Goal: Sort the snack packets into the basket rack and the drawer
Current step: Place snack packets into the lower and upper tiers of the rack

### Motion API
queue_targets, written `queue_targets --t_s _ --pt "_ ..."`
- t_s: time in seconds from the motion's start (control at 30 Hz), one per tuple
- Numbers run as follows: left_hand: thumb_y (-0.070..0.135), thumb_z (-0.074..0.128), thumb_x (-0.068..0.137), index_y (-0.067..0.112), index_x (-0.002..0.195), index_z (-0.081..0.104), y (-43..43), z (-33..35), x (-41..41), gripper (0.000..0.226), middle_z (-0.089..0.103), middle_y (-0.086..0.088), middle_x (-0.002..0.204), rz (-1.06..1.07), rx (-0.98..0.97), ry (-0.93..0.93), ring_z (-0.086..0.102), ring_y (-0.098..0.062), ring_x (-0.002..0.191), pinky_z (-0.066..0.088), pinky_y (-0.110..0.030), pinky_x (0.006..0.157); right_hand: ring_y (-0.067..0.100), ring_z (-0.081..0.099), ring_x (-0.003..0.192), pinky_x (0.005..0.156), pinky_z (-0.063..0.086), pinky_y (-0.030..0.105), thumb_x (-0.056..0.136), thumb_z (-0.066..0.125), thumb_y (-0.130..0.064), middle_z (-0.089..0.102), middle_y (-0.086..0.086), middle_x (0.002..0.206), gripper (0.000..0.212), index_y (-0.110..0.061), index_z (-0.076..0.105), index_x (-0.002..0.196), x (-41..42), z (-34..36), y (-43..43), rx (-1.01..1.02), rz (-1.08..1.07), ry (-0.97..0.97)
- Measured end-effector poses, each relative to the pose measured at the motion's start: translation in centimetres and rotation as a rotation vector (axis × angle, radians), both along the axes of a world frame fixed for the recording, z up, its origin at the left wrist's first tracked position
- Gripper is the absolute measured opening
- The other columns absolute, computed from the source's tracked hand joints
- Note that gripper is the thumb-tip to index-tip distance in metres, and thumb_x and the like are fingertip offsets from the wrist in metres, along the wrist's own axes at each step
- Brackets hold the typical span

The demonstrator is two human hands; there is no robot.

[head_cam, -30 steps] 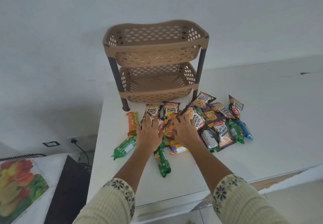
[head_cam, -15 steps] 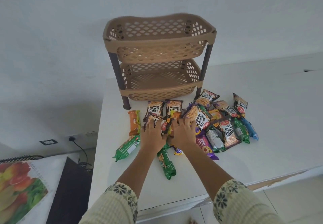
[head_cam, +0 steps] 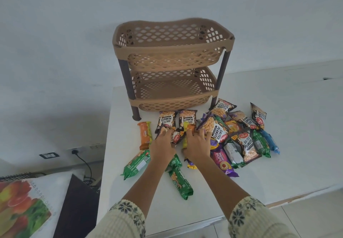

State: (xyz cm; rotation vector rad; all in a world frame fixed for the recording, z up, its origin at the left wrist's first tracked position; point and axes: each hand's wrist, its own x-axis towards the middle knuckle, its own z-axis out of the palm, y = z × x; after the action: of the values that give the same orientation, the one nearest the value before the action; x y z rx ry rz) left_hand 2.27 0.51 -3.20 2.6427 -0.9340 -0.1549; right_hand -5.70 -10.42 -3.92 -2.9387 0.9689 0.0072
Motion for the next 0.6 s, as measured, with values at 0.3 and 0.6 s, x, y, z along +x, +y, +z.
queue_targets --t_s 0.3,0.6 --pt "0.022 0.062 0.089 0.036 0.128 0.052 2.1 1.7 0.3 0.042 0.065 0.011 0.08 0.035 -0.238 -0.016 0.055 -0.008 0.064 0.039 -0.019 0.049 0.027 0.039 0.122 0.103 0.021 0.048 0.062 0.061 -0.045 0.062 0.006 0.104 0.05 -0.022 0.055 0.106 -1.5 1.2 1.6 0.243 -0.138 -0.447" --pt "0.013 0.06 0.088 0.028 0.132 0.053 1.3 7.4 3.9 0.048 0.063 -0.002 0.128 -0.023 -0.456 -0.229 0.066 -0.028 0.09 0.053 -0.037 0.073 0.031 0.044 0.11 0.092 0.037 0.048 0.066 0.066 -0.042 0.064 0.005 0.099 0.047 -0.02 0.058 0.107 1.8 6.4 -0.3 0.154 -0.019 -0.757"
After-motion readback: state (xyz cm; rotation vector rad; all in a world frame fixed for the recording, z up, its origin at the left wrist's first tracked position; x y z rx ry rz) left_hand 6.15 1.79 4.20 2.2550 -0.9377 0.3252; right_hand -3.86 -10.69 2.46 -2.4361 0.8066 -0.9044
